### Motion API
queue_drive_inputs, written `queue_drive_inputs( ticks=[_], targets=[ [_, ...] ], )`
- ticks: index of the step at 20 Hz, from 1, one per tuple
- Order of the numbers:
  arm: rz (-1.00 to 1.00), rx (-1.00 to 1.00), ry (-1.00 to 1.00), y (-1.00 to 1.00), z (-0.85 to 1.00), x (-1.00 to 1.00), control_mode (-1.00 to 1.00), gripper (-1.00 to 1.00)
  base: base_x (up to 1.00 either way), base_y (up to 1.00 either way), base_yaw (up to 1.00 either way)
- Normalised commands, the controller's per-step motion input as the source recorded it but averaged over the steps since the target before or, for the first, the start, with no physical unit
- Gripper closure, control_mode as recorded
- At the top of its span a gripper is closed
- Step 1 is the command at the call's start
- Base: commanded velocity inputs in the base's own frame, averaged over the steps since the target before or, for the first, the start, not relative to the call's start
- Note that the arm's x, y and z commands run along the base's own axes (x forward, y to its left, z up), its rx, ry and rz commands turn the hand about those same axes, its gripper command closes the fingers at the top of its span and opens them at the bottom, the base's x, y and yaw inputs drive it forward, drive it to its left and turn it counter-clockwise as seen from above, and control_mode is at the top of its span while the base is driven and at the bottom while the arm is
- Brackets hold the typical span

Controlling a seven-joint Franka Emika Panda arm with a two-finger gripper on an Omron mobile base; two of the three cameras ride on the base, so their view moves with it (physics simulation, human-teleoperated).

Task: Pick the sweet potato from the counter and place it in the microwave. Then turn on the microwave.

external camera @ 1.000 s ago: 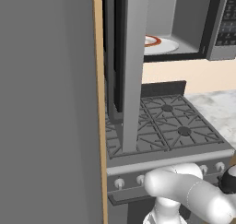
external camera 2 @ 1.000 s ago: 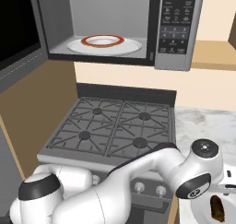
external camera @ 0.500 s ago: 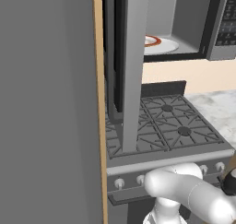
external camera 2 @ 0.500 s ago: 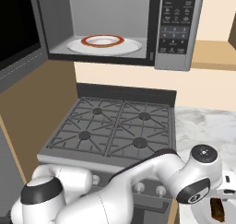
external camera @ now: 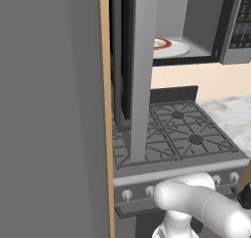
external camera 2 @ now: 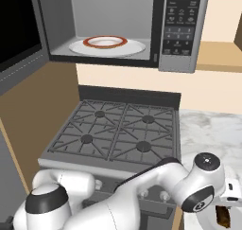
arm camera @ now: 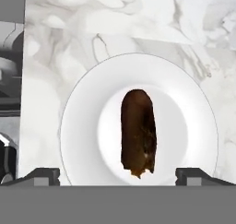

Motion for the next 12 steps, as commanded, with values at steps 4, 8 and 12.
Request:
queue_drive_inputs(
  ticks=[4,8,12],
  targets=[
    [0.03,0.01,0.01,-0.27,-0.02,0.05,-1.0,-1.0,0.0,0.0,0.0],
    [0.04,0.0,0.0,-0.28,-0.08,0.04,-1.0,-1.0,0.0,0.0,0.0],
    [0.02,0.0,0.01,-0.06,-0.2,0.0,-1.0,-1.0,0.0,0.0,0.0]
  ],
)
